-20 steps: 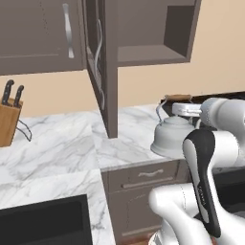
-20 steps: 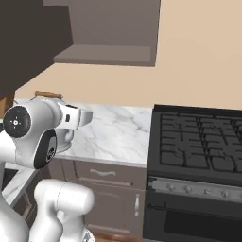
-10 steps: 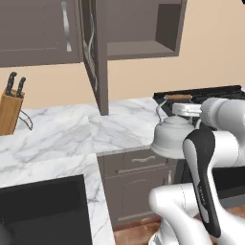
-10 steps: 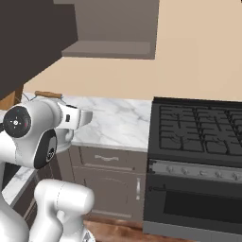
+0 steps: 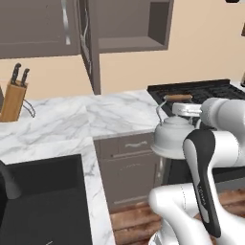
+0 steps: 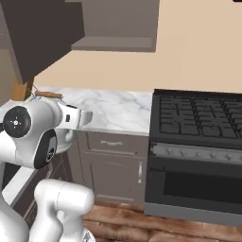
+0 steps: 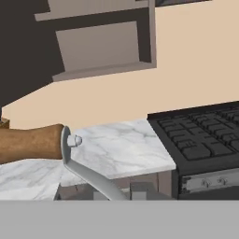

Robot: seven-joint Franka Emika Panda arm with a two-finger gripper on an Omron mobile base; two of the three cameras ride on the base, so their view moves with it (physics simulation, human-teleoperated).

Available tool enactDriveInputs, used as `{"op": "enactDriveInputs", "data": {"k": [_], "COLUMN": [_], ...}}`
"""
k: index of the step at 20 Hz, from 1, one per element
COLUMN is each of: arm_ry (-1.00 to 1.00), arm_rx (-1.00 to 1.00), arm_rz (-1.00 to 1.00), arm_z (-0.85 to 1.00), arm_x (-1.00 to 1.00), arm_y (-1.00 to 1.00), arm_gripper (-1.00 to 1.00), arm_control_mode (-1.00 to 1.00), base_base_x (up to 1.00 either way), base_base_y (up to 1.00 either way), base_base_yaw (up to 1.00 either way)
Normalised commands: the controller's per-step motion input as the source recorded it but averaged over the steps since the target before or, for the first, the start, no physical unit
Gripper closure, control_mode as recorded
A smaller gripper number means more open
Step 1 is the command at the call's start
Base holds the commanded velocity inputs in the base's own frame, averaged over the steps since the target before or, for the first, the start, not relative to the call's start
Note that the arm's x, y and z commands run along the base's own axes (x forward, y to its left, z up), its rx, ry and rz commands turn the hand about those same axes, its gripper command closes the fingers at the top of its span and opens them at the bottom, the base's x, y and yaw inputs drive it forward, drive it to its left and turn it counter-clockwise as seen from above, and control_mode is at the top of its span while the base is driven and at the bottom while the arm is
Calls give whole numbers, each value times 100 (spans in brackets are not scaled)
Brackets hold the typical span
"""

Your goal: Open the cabinet, pick the kettle from the cabinet, and place it in the sink.

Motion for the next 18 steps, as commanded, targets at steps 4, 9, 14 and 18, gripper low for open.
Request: {"op": "enactDriveInputs", "data": {"k": [4, 9, 14, 18], "arm_ry": [0, 0, 0, 0], "arm_rx": [0, 0, 0, 0], "arm_rz": [0, 0, 0, 0], "arm_z": [0, 0, 0, 0], "arm_x": [0, 0, 0, 0], "arm_y": [0, 0, 0, 0], "arm_gripper": [100, 100, 100, 100], "arm_control_mode": [100, 100, 100, 100], "base_base_x": [-49, -41, -33, -27], "base_base_y": [4, 6, 5, 2], "base_base_yaw": [15, 36, 55, 56]}}
